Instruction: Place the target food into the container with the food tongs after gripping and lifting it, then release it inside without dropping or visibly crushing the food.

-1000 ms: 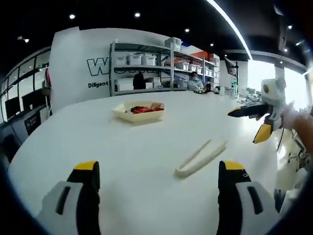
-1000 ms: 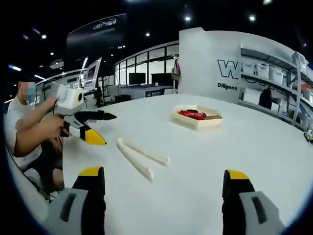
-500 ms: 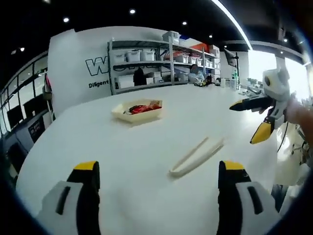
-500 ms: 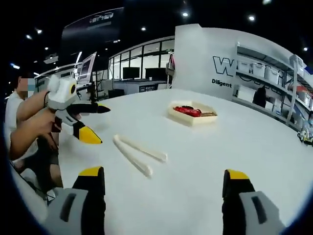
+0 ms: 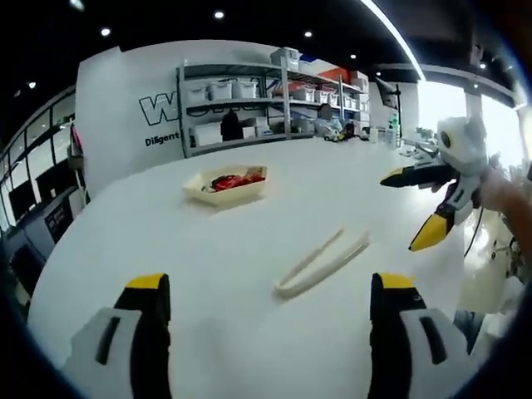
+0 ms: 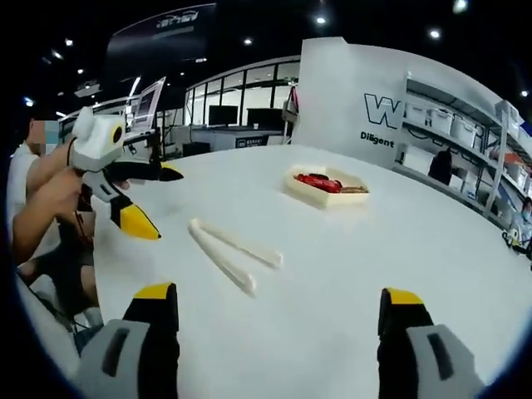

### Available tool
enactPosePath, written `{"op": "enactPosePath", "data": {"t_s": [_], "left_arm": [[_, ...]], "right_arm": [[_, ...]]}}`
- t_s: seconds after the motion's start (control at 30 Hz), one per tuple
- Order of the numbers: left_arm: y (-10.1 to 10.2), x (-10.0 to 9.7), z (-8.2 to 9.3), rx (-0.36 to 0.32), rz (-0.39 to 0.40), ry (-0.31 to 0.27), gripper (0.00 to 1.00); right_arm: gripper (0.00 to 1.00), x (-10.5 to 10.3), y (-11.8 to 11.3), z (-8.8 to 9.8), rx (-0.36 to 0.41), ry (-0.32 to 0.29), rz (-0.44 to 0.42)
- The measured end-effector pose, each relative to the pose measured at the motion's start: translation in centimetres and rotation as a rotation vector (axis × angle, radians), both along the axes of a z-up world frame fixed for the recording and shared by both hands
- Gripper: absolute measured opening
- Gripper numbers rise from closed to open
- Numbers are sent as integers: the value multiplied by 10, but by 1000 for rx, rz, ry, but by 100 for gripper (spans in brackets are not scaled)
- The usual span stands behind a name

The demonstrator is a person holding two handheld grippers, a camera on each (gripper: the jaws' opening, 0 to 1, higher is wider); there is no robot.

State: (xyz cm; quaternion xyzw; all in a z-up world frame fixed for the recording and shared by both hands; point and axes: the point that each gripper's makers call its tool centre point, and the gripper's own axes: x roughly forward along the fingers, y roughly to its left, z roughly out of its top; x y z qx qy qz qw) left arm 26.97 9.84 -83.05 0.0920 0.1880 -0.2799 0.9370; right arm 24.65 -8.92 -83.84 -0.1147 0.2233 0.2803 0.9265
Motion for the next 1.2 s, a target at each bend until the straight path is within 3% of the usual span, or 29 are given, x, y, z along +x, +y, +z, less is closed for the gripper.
{"op": "enactPosePath", "data": {"t_s": [0.27,0.47,1.2], "left_arm": [[-3,-3,-5,-25,-12,35,97],[-1,1,0,-22,-6,9,97],[0,-4,-7,-27,-4,29,97]], "right_arm": [[99,2,-2,1,-4,-4,-2],[99,0,-2,-2,-20,-4,3],[99,-4,0,-1,-23,1,21]]}}
